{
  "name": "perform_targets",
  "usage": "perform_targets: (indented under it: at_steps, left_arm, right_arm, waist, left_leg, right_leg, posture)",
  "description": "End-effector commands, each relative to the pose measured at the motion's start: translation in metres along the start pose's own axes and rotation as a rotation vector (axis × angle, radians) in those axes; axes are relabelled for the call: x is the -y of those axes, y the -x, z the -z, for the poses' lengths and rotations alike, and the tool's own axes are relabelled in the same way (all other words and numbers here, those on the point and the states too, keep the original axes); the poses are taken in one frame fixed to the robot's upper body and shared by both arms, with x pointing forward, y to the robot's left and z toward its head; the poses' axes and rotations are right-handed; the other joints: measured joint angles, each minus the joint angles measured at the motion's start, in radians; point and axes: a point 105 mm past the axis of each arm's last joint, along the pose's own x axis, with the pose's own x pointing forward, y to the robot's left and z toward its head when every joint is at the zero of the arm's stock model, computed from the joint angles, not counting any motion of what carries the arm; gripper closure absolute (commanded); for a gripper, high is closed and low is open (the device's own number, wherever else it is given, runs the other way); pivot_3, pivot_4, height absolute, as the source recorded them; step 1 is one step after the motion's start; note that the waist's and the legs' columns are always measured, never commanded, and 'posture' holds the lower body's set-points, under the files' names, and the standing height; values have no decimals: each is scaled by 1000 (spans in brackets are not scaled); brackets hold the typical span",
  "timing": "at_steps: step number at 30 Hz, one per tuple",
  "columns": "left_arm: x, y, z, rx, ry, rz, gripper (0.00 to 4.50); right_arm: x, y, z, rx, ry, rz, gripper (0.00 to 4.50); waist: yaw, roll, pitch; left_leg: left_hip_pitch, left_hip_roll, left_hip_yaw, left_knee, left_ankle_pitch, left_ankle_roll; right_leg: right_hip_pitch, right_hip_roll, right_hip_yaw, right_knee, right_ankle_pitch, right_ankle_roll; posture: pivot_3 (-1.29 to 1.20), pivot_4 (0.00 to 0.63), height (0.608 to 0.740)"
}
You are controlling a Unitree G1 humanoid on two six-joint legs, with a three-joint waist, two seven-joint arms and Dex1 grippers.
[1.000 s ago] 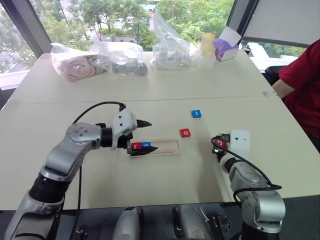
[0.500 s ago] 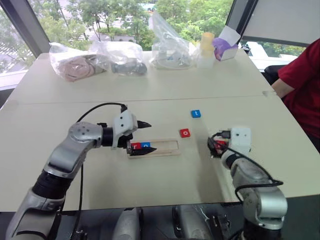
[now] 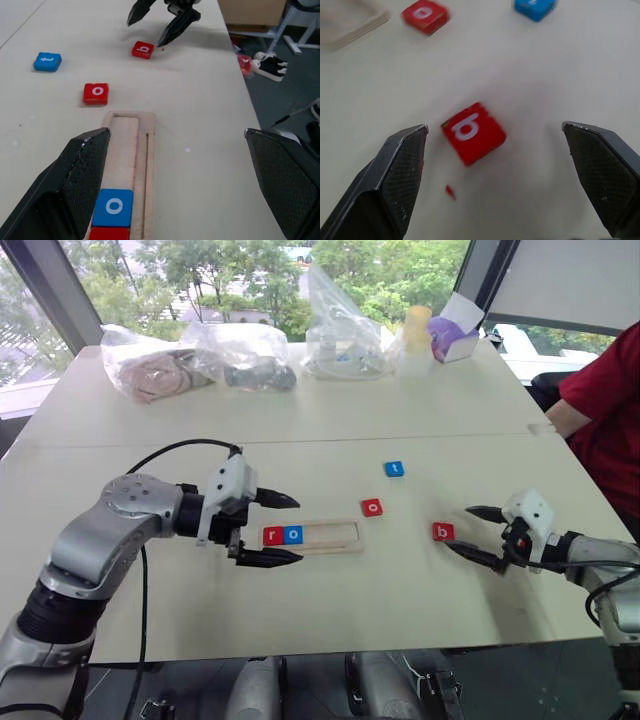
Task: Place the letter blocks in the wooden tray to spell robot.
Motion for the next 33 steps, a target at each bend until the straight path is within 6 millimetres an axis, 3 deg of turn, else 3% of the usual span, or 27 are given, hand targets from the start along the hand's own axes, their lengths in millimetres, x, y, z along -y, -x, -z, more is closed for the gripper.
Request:
perform_targets:
  at_steps: [1,9,16,17,22,25,27,31,33]
  left_arm:
    - [1,5,-3,-3,-11,-27,0]
    - [1,12,5,-38,9,-61,0]
    - [0,22,8,-71,17,-93,0]
    - [-1,24,9,-74,19,-100,0]
    - [-6,41,17,-115,46,-160,0]
    - [-6,58,40,-193,89,-191,0]
    - [-8,68,40,-188,96,-224,0]
    - [-6,75,38,-206,86,-252,0]
    - [-1,78,43,-230,85,-268,0]
  right_arm:
    - [3,-3,-2,-8,82,-53,46]
    - [10,-16,10,-55,164,-127,46]
    - [11,-17,15,-79,186,-179,3336]
    - [12,-17,14,-77,184,-174,3318]
    - [0,-37,-47,93,136,-213,3318]
    - [-31,-72,-91,177,211,-279,3318]
    - [-51,-92,-116,228,234,-343,3318]
    - [-63,-119,-128,193,345,-312,3318]
    - [-79,-130,-134,197,361,-351,3318]
  waist:
    - [2,0,0]
    - [4,0,0]
    - [4,0,0]
    - [5,0,0]
    - [1,0,0]
    - [-11,1,1]
    - [-12,1,1]
    - [14,1,1]
    - [26,1,1]
  left_leg:
    - [0,0,0,0,0,0]
    - [0,0,0,1,0,0]
    - [3,1,0,1,0,0]
    - [3,1,0,1,0,0]
    - [6,1,0,1,0,0]
    - [7,2,1,0,0,0]
    - [9,2,0,-2,0,0]
    - [6,2,-2,-2,0,0]
    - [2,1,-2,-1,0,0]
  right_leg:
    - [0,0,0,0,0,0]
    - [0,-1,0,0,0,0]
    - [4,-1,1,0,0,-1]
    - [4,-2,1,0,-1,-2]
    - [4,-3,3,2,-1,-3]
    - [3,-1,3,2,-1,-3]
    - [3,0,4,4,-1,-3]
    - [1,-2,1,4,-2,-5]
    - [-1,-5,0,3,-2,-5]
  posture:
    - [0,150,740]
    - [0,150,740]
    - [0,150,740]
    - [0,150,740]
    - [0,150,740]
    - [0,150,740]
    - [0,150,740]
    - [0,150,740]
    - [0,150,740]
